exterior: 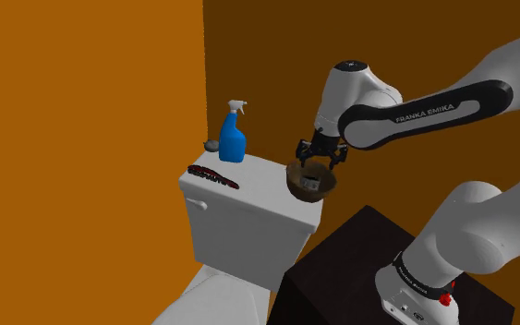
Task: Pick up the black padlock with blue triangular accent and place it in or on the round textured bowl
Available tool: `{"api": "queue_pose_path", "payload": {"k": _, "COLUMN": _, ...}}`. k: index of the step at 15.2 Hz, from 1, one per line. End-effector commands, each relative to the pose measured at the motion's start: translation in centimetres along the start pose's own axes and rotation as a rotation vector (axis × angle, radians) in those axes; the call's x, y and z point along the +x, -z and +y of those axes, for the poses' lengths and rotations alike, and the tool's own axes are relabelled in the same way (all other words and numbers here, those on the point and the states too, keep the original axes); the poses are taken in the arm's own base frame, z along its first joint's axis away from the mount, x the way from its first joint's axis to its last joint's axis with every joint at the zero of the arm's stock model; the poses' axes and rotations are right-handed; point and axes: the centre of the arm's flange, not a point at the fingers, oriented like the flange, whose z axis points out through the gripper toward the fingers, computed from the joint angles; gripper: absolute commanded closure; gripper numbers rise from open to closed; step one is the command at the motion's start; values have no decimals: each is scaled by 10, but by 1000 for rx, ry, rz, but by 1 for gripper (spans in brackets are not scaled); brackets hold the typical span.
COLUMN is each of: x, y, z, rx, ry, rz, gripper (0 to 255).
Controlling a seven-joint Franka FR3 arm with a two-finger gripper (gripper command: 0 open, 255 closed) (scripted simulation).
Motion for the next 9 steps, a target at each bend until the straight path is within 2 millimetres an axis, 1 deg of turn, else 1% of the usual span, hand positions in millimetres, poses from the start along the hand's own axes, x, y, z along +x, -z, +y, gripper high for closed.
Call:
{"api": "queue_pose_path", "payload": {"k": 1, "x": 1, "y": 23, "z": 1, "rx": -1, "ry": 0, "rz": -1, "gripper": 0}}
{"api": "queue_pose_path", "payload": {"k": 2, "x": 1, "y": 34, "z": 1, "rx": -1, "ry": 0, "rz": -1, "gripper": 0}}
{"api": "queue_pose_path", "payload": {"k": 9, "x": 1, "y": 34, "z": 1, "rx": -1, "ry": 0, "rz": -1, "gripper": 0}}
